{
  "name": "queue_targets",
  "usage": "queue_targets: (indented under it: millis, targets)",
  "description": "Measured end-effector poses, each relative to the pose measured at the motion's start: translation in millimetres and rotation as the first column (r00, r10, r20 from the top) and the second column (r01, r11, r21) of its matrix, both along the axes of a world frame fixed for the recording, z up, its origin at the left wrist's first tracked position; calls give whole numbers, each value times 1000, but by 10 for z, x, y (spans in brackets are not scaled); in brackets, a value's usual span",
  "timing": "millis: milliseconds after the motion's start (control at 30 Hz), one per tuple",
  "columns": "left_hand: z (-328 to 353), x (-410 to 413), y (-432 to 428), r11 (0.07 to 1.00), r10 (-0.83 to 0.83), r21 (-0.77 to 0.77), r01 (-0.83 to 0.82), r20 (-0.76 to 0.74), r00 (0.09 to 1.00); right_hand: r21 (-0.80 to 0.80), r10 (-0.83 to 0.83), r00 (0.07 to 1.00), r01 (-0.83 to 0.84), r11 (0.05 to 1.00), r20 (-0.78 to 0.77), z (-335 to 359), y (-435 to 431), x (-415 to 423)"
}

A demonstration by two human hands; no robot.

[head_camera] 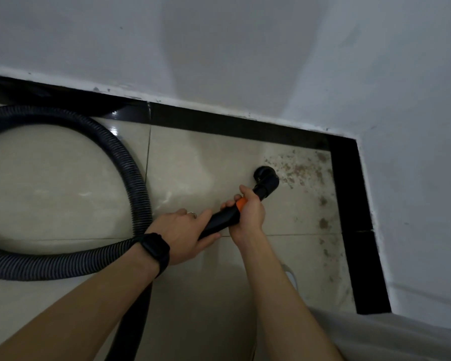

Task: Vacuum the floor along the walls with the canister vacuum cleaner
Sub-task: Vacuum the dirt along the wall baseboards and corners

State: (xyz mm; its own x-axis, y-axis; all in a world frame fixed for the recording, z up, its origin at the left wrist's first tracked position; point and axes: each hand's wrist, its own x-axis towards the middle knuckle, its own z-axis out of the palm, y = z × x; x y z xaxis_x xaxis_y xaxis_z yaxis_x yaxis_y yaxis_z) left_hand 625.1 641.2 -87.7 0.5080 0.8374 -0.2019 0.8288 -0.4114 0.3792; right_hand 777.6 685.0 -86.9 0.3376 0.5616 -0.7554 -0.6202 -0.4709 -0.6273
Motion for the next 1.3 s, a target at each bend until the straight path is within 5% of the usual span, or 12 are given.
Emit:
queue_targets:
  millis: [600,867,1300]
  targets:
    - [72,121,486,999,52,-13,-53,-66,996,-102,178,980,-169,980,86,54,544,131]
    - [189,290,676,974,122,-196,-117,17,992,-200,388,905,-354,914,175,246,831,330]
    - [146,79,479,989,100,-106,-99,6,995,-36,122,991,-120,992,62,61,589,48]
